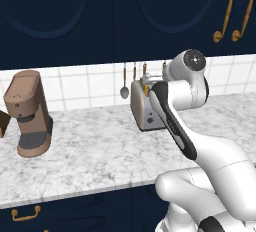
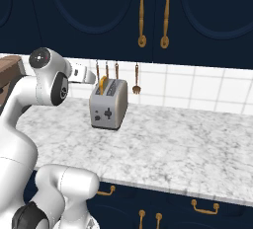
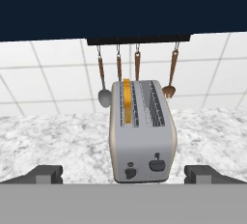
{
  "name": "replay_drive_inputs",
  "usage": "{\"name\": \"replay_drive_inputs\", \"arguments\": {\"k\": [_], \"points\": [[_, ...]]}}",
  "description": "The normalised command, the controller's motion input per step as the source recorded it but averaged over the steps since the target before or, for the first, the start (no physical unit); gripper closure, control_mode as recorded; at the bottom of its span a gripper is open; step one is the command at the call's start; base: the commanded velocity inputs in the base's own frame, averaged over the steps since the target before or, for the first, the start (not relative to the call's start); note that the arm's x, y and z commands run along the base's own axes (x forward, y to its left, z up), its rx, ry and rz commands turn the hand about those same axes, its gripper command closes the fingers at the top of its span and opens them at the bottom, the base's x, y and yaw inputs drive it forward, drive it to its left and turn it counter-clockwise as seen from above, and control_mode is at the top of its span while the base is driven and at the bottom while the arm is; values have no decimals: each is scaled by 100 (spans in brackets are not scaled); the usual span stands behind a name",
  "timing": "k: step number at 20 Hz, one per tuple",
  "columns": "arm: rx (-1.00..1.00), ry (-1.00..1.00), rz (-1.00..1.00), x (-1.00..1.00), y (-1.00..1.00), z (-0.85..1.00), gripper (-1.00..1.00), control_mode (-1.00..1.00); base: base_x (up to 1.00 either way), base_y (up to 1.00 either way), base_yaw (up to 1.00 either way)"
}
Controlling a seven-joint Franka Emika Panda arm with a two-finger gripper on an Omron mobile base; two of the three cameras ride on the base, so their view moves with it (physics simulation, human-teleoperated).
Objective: Start the toaster. Once the lever pops up, take the bread to the plate on the dining counter.
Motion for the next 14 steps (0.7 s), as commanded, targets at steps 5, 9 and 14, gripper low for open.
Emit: {"name": "replay_drive_inputs", "arguments": {"k": [5, 9, 14], "points": [[0, 0, 0, 0, 0, 0, -100, -100, 0, 0, 0], [0, 0, 0, 0, 0, 0, -100, -100, 0, 0, 0], [0, 0, 0, 0, 0, 0, -100, -100, 0, 0, 0]]}}
